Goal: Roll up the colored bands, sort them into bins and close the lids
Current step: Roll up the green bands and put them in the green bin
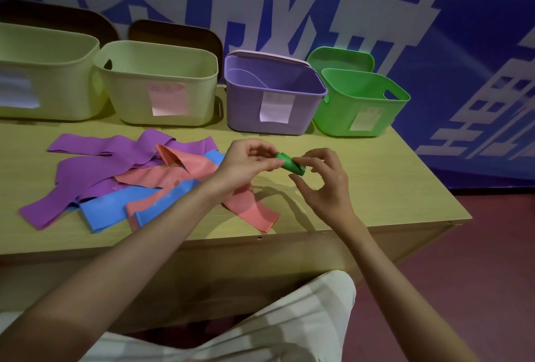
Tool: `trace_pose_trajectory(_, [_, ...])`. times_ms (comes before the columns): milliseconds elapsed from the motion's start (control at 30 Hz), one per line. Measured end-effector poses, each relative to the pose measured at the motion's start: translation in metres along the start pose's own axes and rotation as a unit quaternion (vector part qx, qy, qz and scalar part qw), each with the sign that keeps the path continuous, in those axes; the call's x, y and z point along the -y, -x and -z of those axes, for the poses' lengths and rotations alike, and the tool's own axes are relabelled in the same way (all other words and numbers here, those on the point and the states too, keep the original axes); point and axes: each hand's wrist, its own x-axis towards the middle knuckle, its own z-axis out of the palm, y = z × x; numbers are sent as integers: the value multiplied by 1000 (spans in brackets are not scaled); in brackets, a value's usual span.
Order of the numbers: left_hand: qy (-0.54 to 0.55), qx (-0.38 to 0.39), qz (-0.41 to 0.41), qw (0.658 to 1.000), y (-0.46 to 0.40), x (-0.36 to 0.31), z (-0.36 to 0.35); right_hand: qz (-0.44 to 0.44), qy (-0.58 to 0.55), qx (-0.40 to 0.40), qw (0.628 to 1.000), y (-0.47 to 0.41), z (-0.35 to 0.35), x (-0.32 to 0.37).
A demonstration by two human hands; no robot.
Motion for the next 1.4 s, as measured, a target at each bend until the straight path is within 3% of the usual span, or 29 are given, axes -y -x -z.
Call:
trace_pose_trajectory(100, [-45, 21, -63, 997, -9, -6, 6, -97, -132, 12, 986, -16, 8, 6])
trace_pose_trajectory(200, [-66, 48, -91, 993, -21, -14, 10, -247, -291, 57, 922, -38, 18, 7])
trace_pose_trajectory(267, [-76, 52, -103, 990, -30, -21, 12, -284, -330, 110, 894, -53, 25, 3])
trace_pose_trajectory(367, [-88, 56, -108, 989, -46, -29, 13, -262, -292, 163, 905, -69, 30, -6])
trace_pose_trajectory(767, [-120, 96, -98, 983, -137, -64, -9, -189, -131, 115, 966, -136, 53, -54])
trace_pose_trajectory(1000, [-108, 94, -72, 987, -223, -102, -43, -195, -47, 64, 978, -207, 76, -106])
trace_pose_trajectory(1133, [-127, 81, -59, 987, -285, -118, -67, -254, -21, 19, 967, -255, 83, -154])
trace_pose_trajectory(1200, [-248, 84, -82, 962, -309, -111, -73, -296, 21, 25, 955, -268, 83, -179])
trace_pose_trajectory(1300, [-429, 146, -105, 885, -324, -92, -78, -377, 68, 49, 923, -271, 76, -226])
trace_pose_trajectory(1400, [-493, 201, -96, 841, -338, -73, -79, -461, 96, 90, 878, -260, 61, -272])
